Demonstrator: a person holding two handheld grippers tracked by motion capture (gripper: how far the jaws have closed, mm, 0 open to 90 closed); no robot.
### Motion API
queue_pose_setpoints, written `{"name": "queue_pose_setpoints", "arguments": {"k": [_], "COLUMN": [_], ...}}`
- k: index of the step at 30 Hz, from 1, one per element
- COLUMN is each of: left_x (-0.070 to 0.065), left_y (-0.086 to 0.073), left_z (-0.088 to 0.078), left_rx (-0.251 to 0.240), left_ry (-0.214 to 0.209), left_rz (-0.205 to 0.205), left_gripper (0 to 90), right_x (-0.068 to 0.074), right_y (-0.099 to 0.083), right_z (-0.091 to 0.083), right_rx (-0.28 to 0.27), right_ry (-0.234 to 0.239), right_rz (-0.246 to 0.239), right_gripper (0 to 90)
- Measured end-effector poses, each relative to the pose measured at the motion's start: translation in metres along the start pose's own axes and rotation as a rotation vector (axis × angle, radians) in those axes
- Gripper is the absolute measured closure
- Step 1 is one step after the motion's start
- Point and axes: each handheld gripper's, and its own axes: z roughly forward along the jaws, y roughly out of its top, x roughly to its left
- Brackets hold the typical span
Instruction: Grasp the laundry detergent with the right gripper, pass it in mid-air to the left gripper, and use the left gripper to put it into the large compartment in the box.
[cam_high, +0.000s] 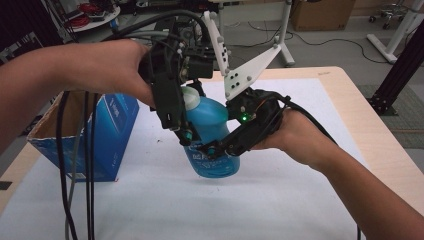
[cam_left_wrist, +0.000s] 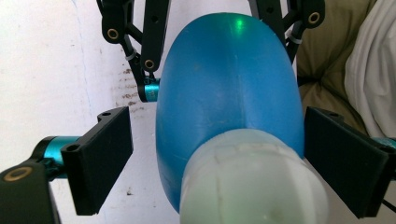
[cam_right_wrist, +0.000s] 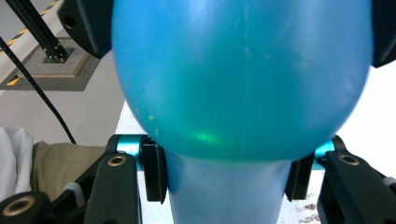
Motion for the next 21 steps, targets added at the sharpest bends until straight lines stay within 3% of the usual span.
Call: {"name": "queue_pose_setpoints", "arguments": {"k": [17,21], "left_x": [0.0004,-0.0005], "left_y": [0.0003,0.0013], "left_z": [0.0054,0.0071], "left_rx": [0.024,0.028], "left_ry": [-0.006,-0.024], "left_rz": [0.022,0.043], "left_gripper": [26.8,33.2], "right_x": [0.0009,0.0018], "right_y": [0.0005,0.0003], "right_z": [0.0012,0.0031], "right_rx": [0.002,0.011], "right_ry": [-0.002,0.007], "right_rz": [0.006,0.006], "right_gripper": [45.2,45.3]}}
